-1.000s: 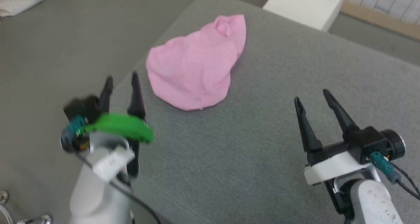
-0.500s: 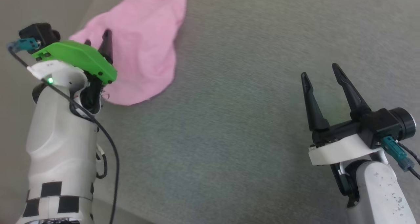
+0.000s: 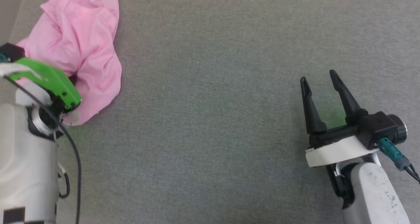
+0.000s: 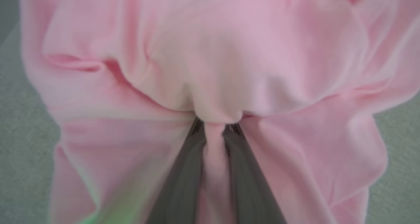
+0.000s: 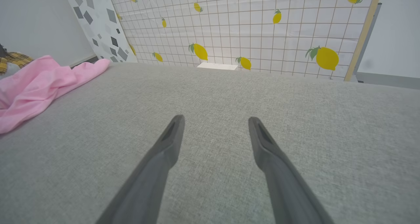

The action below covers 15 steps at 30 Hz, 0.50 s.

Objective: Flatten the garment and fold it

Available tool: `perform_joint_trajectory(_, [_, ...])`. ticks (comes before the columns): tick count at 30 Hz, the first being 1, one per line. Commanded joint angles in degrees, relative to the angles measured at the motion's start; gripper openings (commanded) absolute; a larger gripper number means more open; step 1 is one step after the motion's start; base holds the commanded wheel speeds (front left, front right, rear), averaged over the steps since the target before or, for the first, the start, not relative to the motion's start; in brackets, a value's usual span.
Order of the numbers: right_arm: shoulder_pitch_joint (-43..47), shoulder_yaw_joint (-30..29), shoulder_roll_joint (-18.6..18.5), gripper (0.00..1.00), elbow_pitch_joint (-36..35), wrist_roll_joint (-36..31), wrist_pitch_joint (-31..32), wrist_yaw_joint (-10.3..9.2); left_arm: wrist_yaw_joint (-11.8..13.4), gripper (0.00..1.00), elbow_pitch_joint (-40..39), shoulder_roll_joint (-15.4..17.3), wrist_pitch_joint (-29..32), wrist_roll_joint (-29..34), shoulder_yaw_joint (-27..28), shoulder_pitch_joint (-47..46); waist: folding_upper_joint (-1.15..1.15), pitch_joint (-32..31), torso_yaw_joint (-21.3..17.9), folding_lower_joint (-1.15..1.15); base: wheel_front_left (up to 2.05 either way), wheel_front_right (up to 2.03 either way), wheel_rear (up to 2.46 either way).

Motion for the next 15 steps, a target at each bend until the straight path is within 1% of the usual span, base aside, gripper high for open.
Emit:
perform_joint_trajectory(1, [-0.2,0.2,0.2,1.0,0.5,0.6,-0.7,-0.09,0.3,0.0,0.0,-0.9,-2.7,1.1,-0.7,3.6,0.0,-3.3,-0.5,0.0,0.0,0.0,0.0])
perform_joint_trajectory(5, [0.9,0.5,0.2,1.0,1.9,2.1,-1.2,-0.09,-1.6,0.0,-5.5,1.1,-14.8,5.0,-0.8,5.3,0.0,-8.4,-0.7,0.0,0.0,0.0,0.0])
perform_joint_trajectory(7, [1.6,0.6,0.2,1.0,2.3,2.8,-1.3,-0.09,-2.8,0.0,-7.8,2.5,-22.3,7.4,-0.8,5.5,0.0,-10.9,-1.0,0.0,0.0,0.0,0.0])
perform_joint_trajectory(10, [2.8,0.4,0.2,1.0,3.0,3.3,-1.5,-0.09,-3.7,0.0,-11.9,3.6,-34.6,11.6,-1.6,5.5,0.0,-15.0,-1.8,0.0,0.0,0.0,0.0])
perform_joint_trajectory(11, [3.2,0.3,0.2,1.0,3.1,3.4,-1.5,-0.09,-3.8,0.0,-12.8,3.9,-37.7,12.9,-2.0,5.5,0.0,-16.1,-2.0,0.0,0.0,0.0,0.0])
perform_joint_trajectory(13, [4.2,0.0,0.2,1.0,3.3,3.6,-1.6,-0.09,-4.4,0.0,-14.2,3.7,-42.7,14.5,-3.0,5.5,0.0,-18.3,-2.9,0.0,0.0,0.0,0.0])
perform_joint_trajectory(15, [5.2,-0.3,0.2,1.0,3.5,3.7,-1.6,-0.09,-4.4,0.0,-15.8,2.6,-45.6,15.8,-4.6,5.7,0.0,-20.4,-3.9,0.0,0.0,0.0,0.0])
